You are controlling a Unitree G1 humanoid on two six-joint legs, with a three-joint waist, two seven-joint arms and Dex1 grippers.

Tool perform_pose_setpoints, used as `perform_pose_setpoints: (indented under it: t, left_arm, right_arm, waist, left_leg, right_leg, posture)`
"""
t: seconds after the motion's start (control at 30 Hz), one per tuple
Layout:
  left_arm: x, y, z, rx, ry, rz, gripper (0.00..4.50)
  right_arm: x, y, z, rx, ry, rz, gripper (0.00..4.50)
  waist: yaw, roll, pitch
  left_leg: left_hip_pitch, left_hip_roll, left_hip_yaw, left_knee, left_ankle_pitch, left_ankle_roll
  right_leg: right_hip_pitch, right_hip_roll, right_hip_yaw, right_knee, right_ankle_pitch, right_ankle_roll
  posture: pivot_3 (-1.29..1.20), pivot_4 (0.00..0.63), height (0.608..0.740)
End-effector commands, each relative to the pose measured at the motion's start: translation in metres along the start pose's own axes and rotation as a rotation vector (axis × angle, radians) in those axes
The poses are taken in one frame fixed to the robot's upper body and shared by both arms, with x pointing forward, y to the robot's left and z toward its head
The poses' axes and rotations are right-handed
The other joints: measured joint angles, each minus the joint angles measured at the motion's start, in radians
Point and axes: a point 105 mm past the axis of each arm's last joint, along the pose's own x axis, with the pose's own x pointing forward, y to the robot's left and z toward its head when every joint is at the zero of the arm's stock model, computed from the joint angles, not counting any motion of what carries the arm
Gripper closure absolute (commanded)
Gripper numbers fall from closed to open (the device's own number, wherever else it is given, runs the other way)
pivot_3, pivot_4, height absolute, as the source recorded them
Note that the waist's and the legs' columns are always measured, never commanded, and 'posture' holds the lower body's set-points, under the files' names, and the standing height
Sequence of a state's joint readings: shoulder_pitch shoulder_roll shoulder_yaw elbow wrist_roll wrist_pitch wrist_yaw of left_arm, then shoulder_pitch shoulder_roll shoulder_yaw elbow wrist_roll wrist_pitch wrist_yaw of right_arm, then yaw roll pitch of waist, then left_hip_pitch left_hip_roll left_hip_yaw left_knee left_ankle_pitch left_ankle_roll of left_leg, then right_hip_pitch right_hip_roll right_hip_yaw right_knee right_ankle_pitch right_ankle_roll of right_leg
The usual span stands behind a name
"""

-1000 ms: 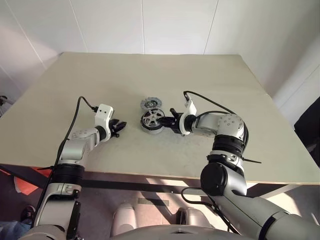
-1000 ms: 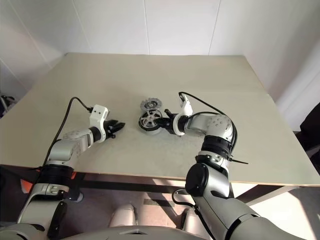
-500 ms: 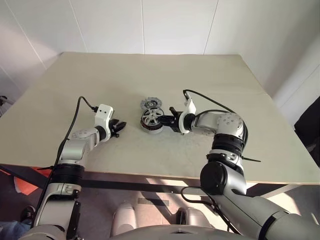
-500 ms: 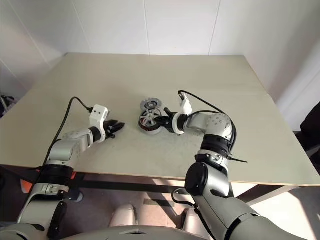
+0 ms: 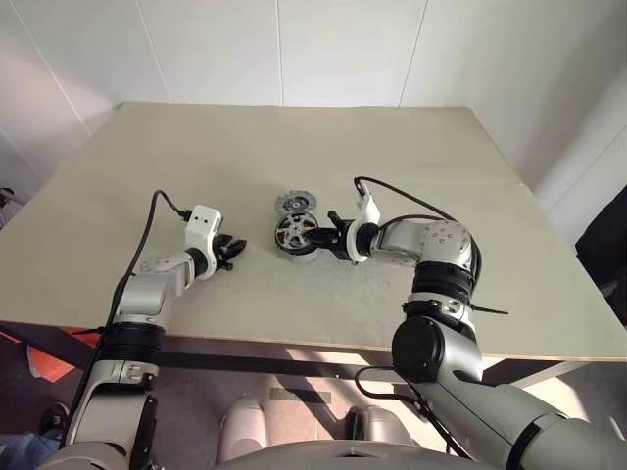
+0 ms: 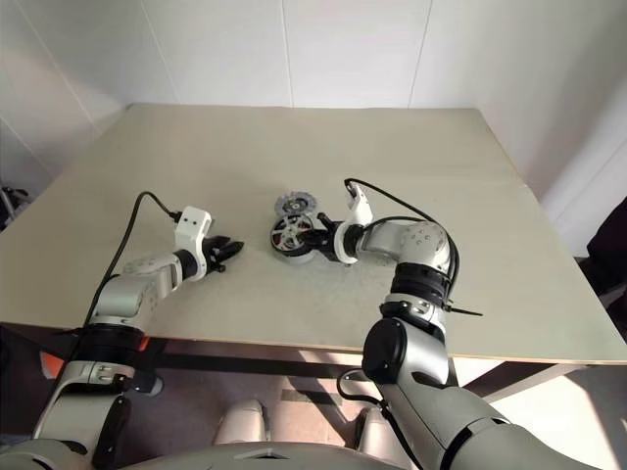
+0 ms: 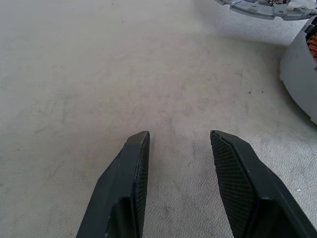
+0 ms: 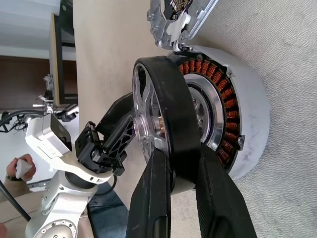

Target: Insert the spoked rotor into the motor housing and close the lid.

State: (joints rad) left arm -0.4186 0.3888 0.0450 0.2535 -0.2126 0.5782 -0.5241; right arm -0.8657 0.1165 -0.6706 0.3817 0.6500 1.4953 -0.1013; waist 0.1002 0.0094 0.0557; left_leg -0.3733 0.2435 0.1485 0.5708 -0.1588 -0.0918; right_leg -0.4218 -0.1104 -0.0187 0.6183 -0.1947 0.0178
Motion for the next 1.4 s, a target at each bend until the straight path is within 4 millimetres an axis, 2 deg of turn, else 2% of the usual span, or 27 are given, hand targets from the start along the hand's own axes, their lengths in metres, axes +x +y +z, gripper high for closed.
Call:
perform_pose_setpoints:
  t: [0.03,0.17,0.43,0.6,1.4]
  left_arm:
    - [-0.005,0.003,0.016,0.039,-0.049,0.012,2.44]
    - [-0.004,0.003,0.016,0.039,-0.049,0.011,2.44]
    - [-0.003,0.002,0.016,0.040,-0.048,0.007,2.44]
    - [-0.003,0.003,0.017,0.042,-0.047,0.006,2.44]
    - [-0.001,0.001,0.019,0.061,-0.041,-0.007,2.44]
  right_arm:
    - [0.006,0.057,-0.001,-0.116,-0.020,0.167,2.91]
    - [-0.005,0.074,0.010,-0.192,-0.077,0.201,2.91]
    - [-0.013,0.082,0.013,-0.268,-0.119,0.210,2.91]
    - [-0.010,0.072,0.015,-0.273,-0.133,0.166,2.91]
    - [-0.009,0.063,0.028,-0.344,-0.224,0.087,2.91]
  waist:
    - [0.000,0.000,0.000]
    - [0.000,0.000,0.000]
    - [0.000,0.000,0.000]
    - [0.000,0.000,0.000]
    - [0.000,0.000,0.000]
  left_leg:
    - [0.000,0.000,0.000,0.000,0.000,0.000]
    - [0.000,0.000,0.000,0.000,0.000,0.000]
    - [0.000,0.000,0.000,0.000,0.000,0.000]
    - [0.000,0.000,0.000,0.000,0.000,0.000]
    - [0.000,0.000,0.000,0.000,0.000,0.000]
  right_leg:
    - [0.000,0.000,0.000,0.000,0.000,0.000]
    - [0.000,0.000,0.000,0.000,0.000,0.000]
    - [0.000,0.000,0.000,0.000,0.000,0.000]
    - [0.000,0.000,0.000,0.000,0.000,0.000]
    - [0.000,0.000,0.000,0.000,0.000,0.000]
  posture:
    - [0.00,0.000,0.740]
    - [0.00,0.000,0.740]
    - [0.00,0.000,0.740]
    - [0.00,0.000,0.740]
    - [0.00,0.000,0.740]
